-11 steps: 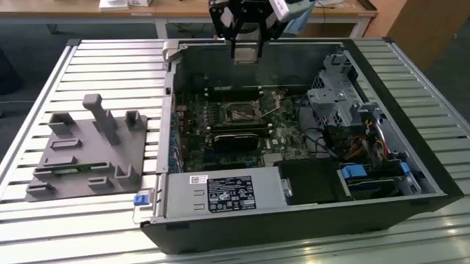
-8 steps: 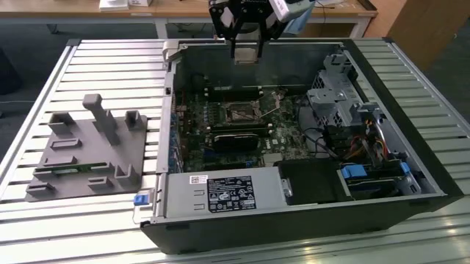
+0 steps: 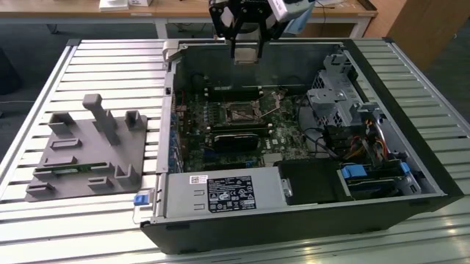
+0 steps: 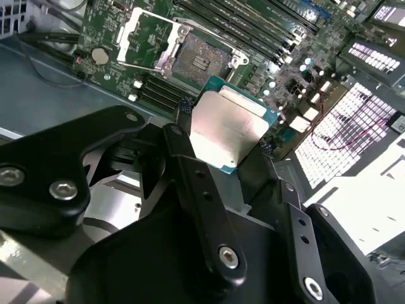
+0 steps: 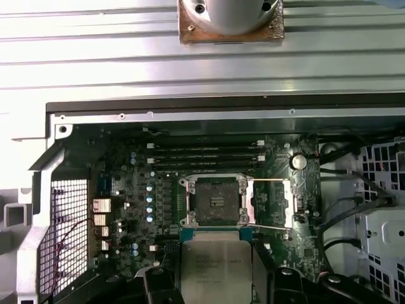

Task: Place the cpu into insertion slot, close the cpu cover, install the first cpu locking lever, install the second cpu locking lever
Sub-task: 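Place the cpu into insertion slot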

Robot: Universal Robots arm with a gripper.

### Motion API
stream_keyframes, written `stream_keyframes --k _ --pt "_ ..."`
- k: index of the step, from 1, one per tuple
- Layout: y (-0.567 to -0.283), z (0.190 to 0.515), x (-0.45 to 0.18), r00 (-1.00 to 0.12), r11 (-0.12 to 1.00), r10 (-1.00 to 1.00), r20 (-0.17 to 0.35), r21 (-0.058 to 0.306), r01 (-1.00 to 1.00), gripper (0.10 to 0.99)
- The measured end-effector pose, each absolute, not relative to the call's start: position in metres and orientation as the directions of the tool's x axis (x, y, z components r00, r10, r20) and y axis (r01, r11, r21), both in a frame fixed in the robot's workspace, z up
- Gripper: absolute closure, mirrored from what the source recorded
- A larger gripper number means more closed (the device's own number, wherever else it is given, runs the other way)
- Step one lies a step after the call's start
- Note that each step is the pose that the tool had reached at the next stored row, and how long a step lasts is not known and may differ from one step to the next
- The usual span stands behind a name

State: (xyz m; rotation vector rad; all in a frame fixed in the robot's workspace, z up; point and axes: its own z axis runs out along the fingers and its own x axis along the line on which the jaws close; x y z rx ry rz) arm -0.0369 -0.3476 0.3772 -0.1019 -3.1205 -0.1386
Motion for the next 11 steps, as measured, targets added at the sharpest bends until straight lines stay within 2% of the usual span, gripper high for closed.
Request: stream_keyframes --k 11 --pt "-0.3475 0.3760 -0.0369 -0.970 0.966 0.243 0.019 0.085 0.244 0.549"
